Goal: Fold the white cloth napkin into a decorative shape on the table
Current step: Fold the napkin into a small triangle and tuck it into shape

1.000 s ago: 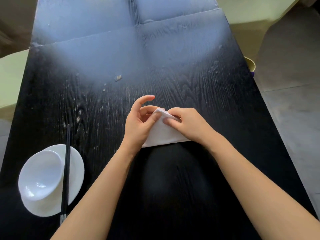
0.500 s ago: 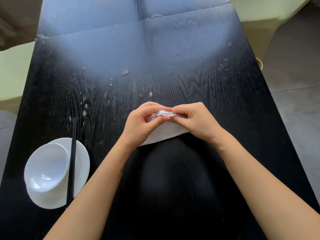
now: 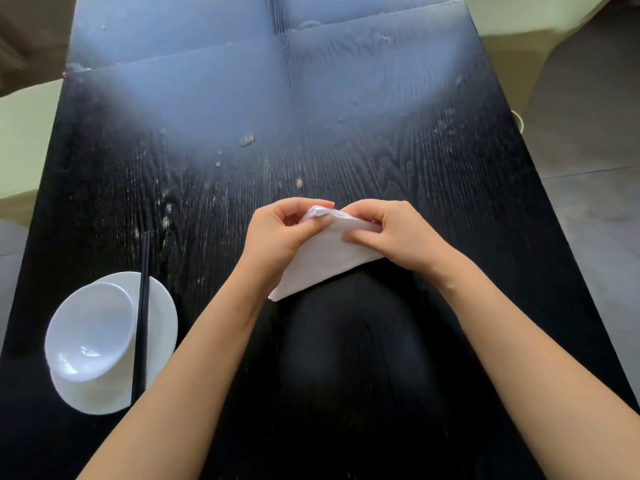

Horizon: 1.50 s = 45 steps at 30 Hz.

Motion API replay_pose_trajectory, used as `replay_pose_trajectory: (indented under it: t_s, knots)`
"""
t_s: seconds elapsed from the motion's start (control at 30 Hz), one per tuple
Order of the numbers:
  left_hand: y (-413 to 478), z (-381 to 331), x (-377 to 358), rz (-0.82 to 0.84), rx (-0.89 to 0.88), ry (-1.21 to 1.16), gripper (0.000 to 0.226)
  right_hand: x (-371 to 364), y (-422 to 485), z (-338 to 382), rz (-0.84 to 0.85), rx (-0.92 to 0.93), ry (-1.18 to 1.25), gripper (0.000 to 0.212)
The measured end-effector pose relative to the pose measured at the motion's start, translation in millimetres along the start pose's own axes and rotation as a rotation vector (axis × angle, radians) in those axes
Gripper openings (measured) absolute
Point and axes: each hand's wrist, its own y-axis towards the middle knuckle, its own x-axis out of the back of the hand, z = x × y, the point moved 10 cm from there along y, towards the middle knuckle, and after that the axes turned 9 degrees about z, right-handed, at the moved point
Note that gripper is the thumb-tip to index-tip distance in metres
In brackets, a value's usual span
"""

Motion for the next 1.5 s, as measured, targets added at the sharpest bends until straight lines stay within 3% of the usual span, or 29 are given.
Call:
replay_pose_trajectory:
  t_s: [0.13,0.2,0.3,0.43,0.53,0.63,0.8,1.07,1.3,1.37,1.43,1.5]
  knots:
    - [11.8,36.3,13.4,-0.049,0.235,-0.212,0.019,1.1,0.3,-22.9,-0.085,-0.107,-0.140,0.029]
    - [13.6,43.9,23.8,-0.095,0.245,-0.019,0.030,-2.3,0.8,-26.6,-0.150,-0.102,-0.295,0.039]
    - [-5.6,34.7,32.1,-0.166,0.128,0.316,0.044,-10.0,-6.7,-7.8,-0.243,0.086,-0.495,0.038]
    - [-47.6,34.1,21.8,-0.072,-0.053,0.547,0.070,-32.0,-18.9,6.6,-0.158,0.293,-0.583,0.027]
    - [-58.3,45.6,15.9,-0.025,-0.149,0.673,0.065,-34.4,-19.8,0.8,-0.124,0.310,-0.571,0.020]
    - [-56.8,55.5,21.3,-0.129,-0.132,0.762,0.053,-30.2,-20.4,-3.6,-0.139,0.341,-0.548,0.014]
    - [-66.2,49.5,16.0,-0.207,-0.189,0.863,0.052,-30.5,-26.6,4.2,-0.230,0.436,-0.577,0.012]
    - [-64.4,55.2,16.9,-0.243,-0.175,0.864,0.045,-32.0,-35.6,6.5,-0.264,0.514,-0.613,0.014]
    - [-65.5,40.6,8.3,-0.201,-0.101,0.945,0.060,-38.9,-36.3,4.5,-0.282,0.496,-0.771,0.013]
    - [-62.7,20.2,-12.6,-0.146,-0.207,0.997,0.069,-43.5,-35.0,6.7,-0.248,0.506,-0.783,0.011]
    - [-48.9,14.6,-29.9,-0.129,-0.251,0.975,0.064,-42.1,-37.1,8.5,-0.216,0.504,-0.746,0.012]
    - [-29.3,30.8,-37.2,-0.149,-0.142,1.043,0.059,-30.1,-40.7,13.4,-0.275,0.468,-0.655,0.017]
